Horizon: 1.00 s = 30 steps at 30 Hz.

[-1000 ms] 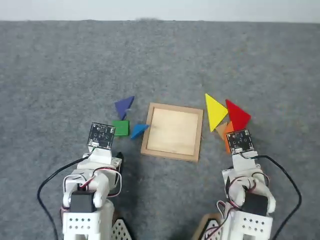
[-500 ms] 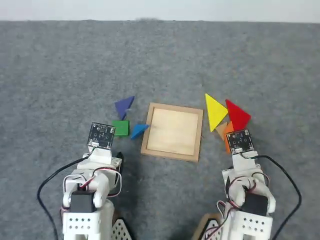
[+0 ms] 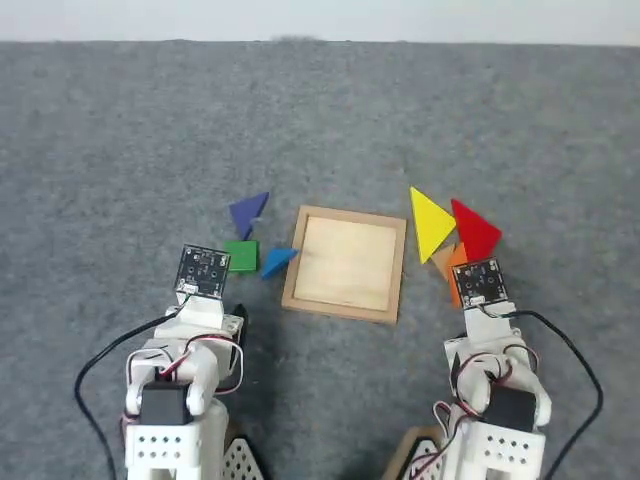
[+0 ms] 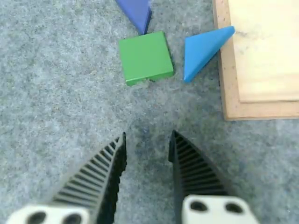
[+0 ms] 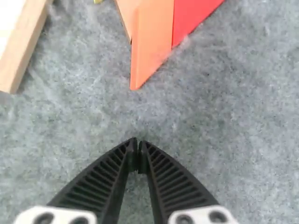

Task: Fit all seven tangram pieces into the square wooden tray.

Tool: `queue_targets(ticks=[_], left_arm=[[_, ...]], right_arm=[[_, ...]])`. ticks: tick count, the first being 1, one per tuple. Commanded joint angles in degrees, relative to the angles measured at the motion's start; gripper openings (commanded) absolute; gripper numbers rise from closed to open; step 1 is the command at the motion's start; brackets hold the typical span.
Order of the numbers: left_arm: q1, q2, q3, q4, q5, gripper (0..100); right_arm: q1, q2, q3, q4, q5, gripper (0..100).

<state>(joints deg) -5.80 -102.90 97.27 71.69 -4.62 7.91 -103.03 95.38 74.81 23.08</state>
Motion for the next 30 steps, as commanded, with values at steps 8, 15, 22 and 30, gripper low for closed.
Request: queue_targets(ticks=[8,15,22,30], left_arm=[[0.00,-0.97,-0.92,0.26,-0.18,15],[-0.09,-0.97,-0.92,0.26,-0.18,15],[-0.09,-0.97,-0.92,0.26,-0.18,15],[-0.09,-0.97,-0.92,0.26,-0.18,15]], right_arm=[[0.48,-0.92,0.97,0.40,-0.44,0.8],[0.48,-0.92,0.97,0.40,-0.44,0.8],[-2.77,-0.92,1.05,0.31,-0.44,0.8],[-13.67,-0.92,0.79,-1.36,-0.26,0.9]])
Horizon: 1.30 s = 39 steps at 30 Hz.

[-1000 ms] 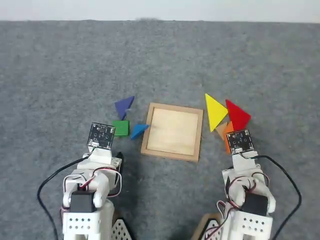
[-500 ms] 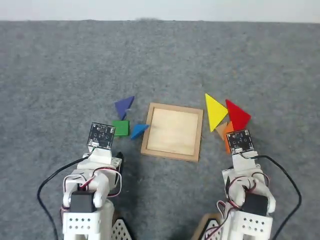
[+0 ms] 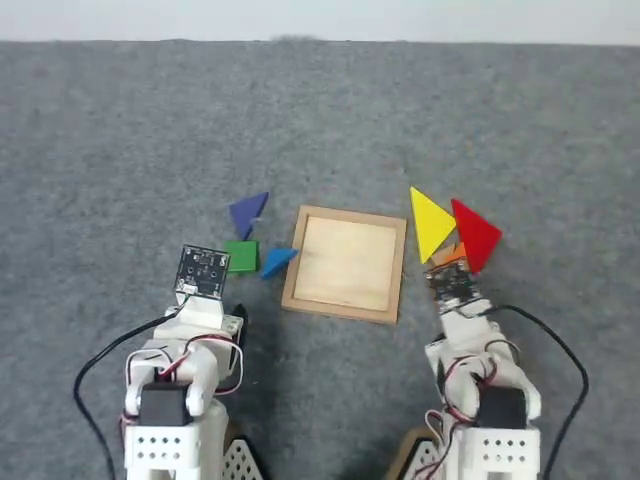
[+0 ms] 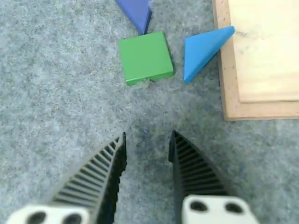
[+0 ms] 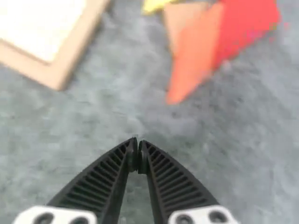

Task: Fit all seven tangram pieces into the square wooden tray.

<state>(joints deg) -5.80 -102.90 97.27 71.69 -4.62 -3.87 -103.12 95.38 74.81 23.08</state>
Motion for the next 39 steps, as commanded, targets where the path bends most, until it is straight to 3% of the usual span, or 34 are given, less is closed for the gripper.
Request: queue_targets(ticks=[1,5,12,17,23,29,32,39], left_arm=[[-0.09,-0.97,-0.92,0.26,-0.18,15],[-0.09,-0.97,-0.92,0.26,-0.18,15],[-0.09,-0.97,-0.92,0.26,-0.18,15],[-0.09,-0.97,-0.92,0.26,-0.18,15],[-0.09,-0.97,-0.92,0.26,-0.18,15],[-0.09,-0.97,-0.92,0.26,-0.18,15],[-0.09,-0.97,-0.92,0.26,-0.18,15],[-0.09,-0.97,-0.92,0.26,-0.18,15]], right_arm=[[-0.92,-0.84,0.53,-2.42,-0.26,0.9],[3.65,-0.84,-5.63,-10.95,-0.26,0.9],[8.75,4.09,-21.27,-10.68,-0.26,4.9],[8.48,26.33,-30.15,-14.37,0.70,6.2],[8.40,64.57,-50.64,-14.81,0.70,6.7],[6.46,96.57,-69.27,-14.81,0.79,22.9],[5.58,106.15,-74.99,-14.90,-0.44,28.7],[3.65,117.23,-85.45,-14.90,-5.80,29.5]])
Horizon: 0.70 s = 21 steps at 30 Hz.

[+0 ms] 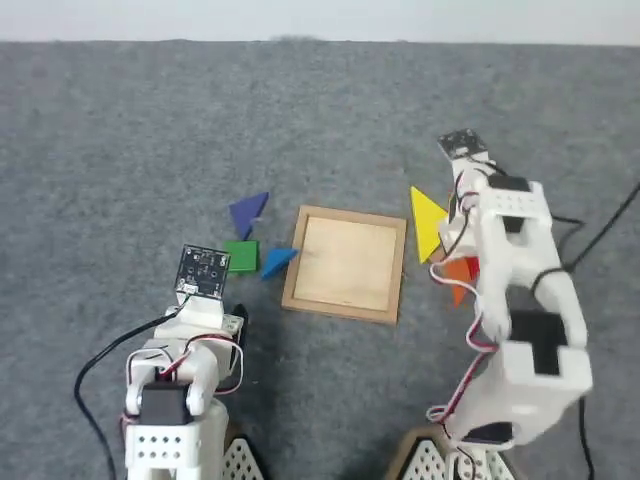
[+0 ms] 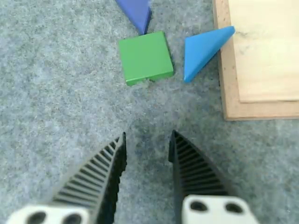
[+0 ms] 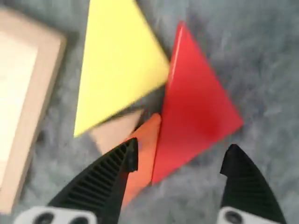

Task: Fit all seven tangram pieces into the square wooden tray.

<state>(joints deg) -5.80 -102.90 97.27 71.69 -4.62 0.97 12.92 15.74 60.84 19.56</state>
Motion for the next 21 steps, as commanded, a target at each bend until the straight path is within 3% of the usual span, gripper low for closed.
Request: queue_targets(ticks=[1,21], left_arm=[[-0.09,-0.97,-0.92,0.26,-0.18,15],[-0.09,-0.97,-0.92,0.26,-0.18,15]], right_arm=[[-1.27,2.33,-6.59,-0.92,-2.46,29.5],[2.51,10.24,-8.97,6.99,-2.37,29.2]])
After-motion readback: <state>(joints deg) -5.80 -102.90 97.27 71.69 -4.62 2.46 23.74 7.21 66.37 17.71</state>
